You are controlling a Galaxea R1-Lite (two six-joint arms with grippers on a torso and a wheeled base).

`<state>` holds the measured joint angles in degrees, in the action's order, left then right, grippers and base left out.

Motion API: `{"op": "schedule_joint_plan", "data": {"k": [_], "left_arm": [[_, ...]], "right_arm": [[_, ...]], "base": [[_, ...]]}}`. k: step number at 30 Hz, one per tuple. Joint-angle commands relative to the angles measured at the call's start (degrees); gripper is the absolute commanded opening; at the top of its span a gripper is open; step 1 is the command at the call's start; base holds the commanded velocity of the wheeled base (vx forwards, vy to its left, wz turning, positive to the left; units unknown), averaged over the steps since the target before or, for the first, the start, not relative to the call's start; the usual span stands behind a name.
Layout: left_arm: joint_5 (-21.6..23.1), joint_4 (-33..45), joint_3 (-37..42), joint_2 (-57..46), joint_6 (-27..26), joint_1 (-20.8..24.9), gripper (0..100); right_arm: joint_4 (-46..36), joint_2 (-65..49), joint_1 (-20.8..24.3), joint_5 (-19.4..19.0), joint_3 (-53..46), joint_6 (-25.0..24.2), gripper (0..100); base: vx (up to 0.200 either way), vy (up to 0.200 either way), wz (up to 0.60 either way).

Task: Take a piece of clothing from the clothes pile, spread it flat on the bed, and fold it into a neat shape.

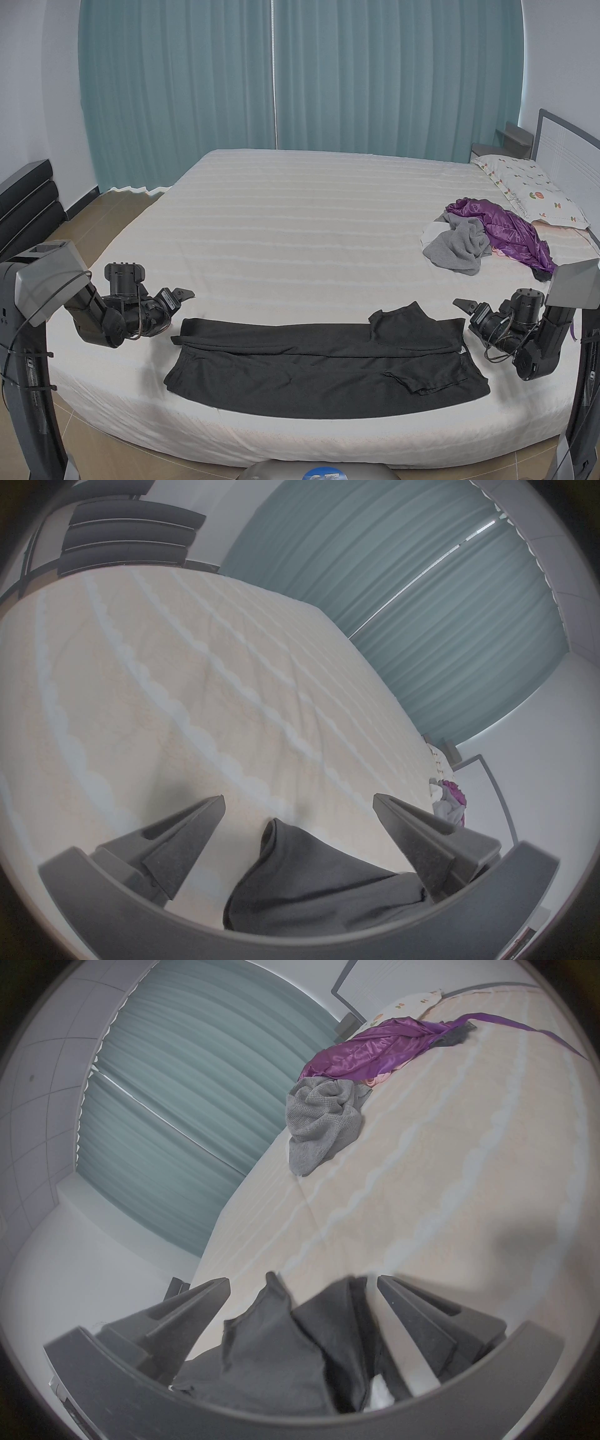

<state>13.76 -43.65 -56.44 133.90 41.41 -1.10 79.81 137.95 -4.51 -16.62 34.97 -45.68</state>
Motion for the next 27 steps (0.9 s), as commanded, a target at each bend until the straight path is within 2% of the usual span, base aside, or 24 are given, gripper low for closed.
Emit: {"op": "schedule_joint_plan", "data": {"k": [1,2,3,6,10,16,22,27], "left_arm": [[0.9,-0.1,10.7,-13.6,1.6,-1.2,100],[0.9,-0.1,10.7,-13.6,1.6,-1.2,100],[1.3,-0.2,14.5,-15.6,1.6,-0.9,100],[1.5,-0.2,19.1,-17.3,1.7,-0.2,100],[1.7,-1.0,23.8,-18.2,1.8,0.0,100],[1.5,-6.9,30.2,-17.0,2.4,1.4,100],[0.8,-7.8,31.7,-14.5,2.2,2.2,100],[-2.9,-7.9,31.7,-11.9,2.3,3.5,100]], "right_arm": [[9.2,-8.9,2.0,-0.2,-16.3,-4.2,100],[9.2,-8.9,2.0,-0.2,-16.3,-4.2,100],[10.0,-10.7,2.7,-0.1,-19.8,-5.3,100],[10.0,-12.8,3.5,0.0,-24.2,-6.1,100],[10.0,-14.8,4.2,0.4,-26.9,-7.8,100],[10.0,-15.4,4.2,0.4,-29.6,-10.1,100],[10.0,-15.6,4.2,0.3,-30.7,-10.3,100],[10.0,-15.0,4.2,0.1,-31.8,-10.4,100]], "base": [[0.000,0.000,0.00],[0.000,0.000,0.00],[0.000,0.000,0.00],[0.000,0.000,0.00],[0.000,0.000,0.00],[-0.200,0.000,0.00],[0.000,0.000,0.00],[0.000,0.000,0.00]]}}
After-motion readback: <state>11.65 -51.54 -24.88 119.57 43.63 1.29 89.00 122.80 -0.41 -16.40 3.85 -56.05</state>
